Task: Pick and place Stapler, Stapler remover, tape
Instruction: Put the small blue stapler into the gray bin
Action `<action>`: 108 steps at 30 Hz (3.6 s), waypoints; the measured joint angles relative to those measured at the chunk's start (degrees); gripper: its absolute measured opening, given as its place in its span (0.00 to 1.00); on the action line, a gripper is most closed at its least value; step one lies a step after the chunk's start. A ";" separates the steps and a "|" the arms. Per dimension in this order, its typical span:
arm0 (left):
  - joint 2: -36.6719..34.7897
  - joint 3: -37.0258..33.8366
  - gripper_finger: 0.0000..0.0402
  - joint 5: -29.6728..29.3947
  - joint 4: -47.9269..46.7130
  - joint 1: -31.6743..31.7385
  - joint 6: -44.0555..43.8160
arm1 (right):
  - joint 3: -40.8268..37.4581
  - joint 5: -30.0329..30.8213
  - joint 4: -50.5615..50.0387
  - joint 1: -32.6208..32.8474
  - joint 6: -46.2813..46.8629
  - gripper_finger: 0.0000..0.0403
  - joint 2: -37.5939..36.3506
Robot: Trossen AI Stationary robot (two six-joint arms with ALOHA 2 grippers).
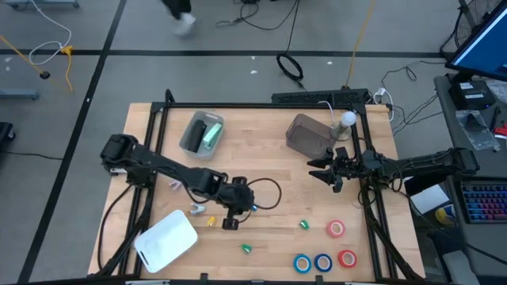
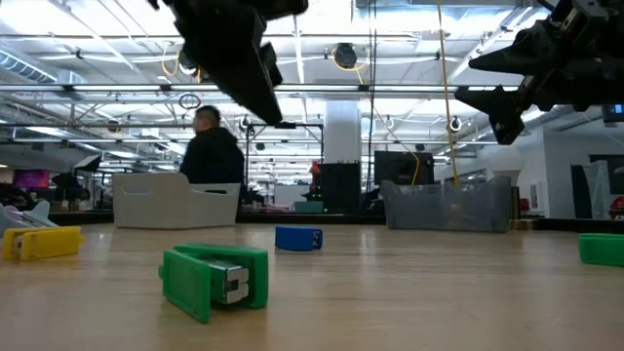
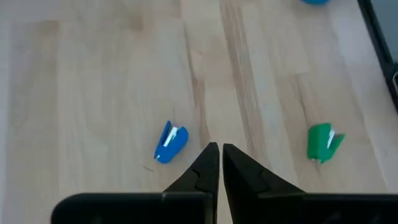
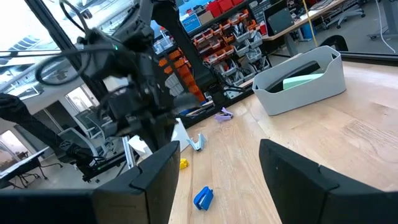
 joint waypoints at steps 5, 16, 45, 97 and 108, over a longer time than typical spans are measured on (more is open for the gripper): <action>1.41 0.00 0.14 0.96 2.03 1.04 3.25 | -0.02 0.00 0.00 0.00 0.02 0.53 0.00; 1.71 0.00 0.48 0.77 3.25 3.59 11.58 | 0.00 0.02 -0.03 -0.01 -0.02 0.53 0.00; 13.54 0.00 0.56 3.63 5.12 5.43 17.27 | -0.01 0.24 -0.21 0.00 0.07 0.53 -0.02; -3.52 4.72 0.16 -19.26 -13.20 11.03 -1.05 | 0.00 0.42 -1.77 0.00 0.72 0.53 0.24; -15.58 4.72 0.16 -33.76 -37.90 20.54 -20.86 | 0.00 0.39 -1.78 -0.01 0.66 0.53 0.31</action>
